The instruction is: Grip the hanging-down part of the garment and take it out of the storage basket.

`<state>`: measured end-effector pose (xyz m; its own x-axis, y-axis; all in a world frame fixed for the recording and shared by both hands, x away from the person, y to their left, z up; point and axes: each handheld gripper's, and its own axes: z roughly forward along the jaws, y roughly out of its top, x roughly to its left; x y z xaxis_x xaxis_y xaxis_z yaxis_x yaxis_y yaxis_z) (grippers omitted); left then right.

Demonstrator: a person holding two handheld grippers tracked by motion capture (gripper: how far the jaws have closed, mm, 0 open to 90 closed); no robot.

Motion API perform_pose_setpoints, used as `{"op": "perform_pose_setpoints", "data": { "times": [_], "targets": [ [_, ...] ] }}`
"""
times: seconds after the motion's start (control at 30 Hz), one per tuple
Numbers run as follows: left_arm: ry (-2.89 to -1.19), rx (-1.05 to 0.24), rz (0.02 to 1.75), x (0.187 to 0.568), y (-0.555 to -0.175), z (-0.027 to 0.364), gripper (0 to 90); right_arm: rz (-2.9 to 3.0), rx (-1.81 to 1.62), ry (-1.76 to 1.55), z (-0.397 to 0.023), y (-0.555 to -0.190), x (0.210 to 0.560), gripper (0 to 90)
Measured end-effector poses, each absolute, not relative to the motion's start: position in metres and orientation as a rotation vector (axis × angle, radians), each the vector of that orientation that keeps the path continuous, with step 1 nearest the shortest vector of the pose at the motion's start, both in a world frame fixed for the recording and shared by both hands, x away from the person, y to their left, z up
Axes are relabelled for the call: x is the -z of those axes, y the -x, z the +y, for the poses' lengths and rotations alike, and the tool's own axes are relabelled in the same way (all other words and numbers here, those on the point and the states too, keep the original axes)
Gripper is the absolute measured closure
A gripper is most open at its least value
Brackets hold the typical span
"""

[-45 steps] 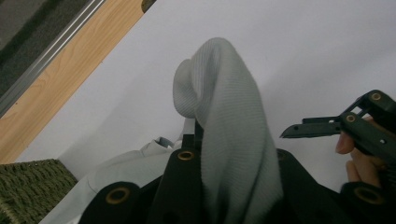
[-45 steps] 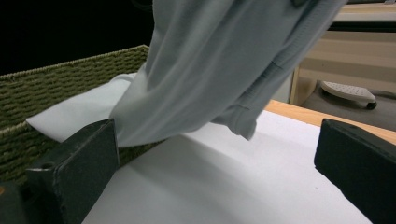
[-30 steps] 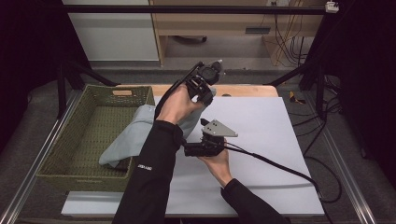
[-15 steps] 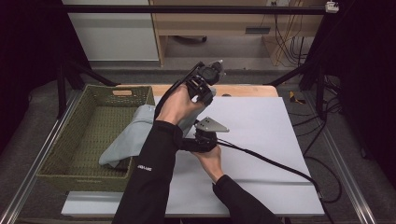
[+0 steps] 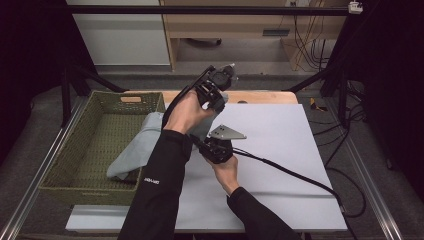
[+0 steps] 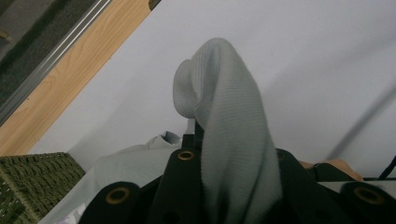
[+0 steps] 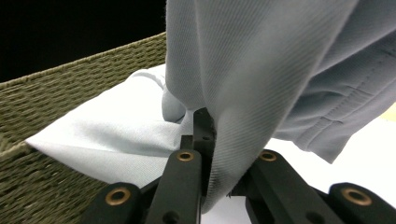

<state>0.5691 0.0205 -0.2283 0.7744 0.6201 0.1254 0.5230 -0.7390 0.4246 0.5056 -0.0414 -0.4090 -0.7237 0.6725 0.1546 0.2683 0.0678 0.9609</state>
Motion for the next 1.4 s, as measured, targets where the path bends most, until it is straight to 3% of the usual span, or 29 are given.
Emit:
{"op": "perform_pose_setpoints", "data": {
  "times": [0.53, 1.4],
  "targets": [
    [-2.583, -0.373, 0.859, 0.221, -0.565, 0.022, 81.7, 2.032, -1.707, -0.856, -0.065, -0.483, 0.396, 87.7],
    [-2.614, -0.308, 0.808, 0.228, -0.561, 0.007, 81.7, 1.982, -1.661, -0.834, -0.176, -0.455, 0.372, 87.7]
  ]
}}
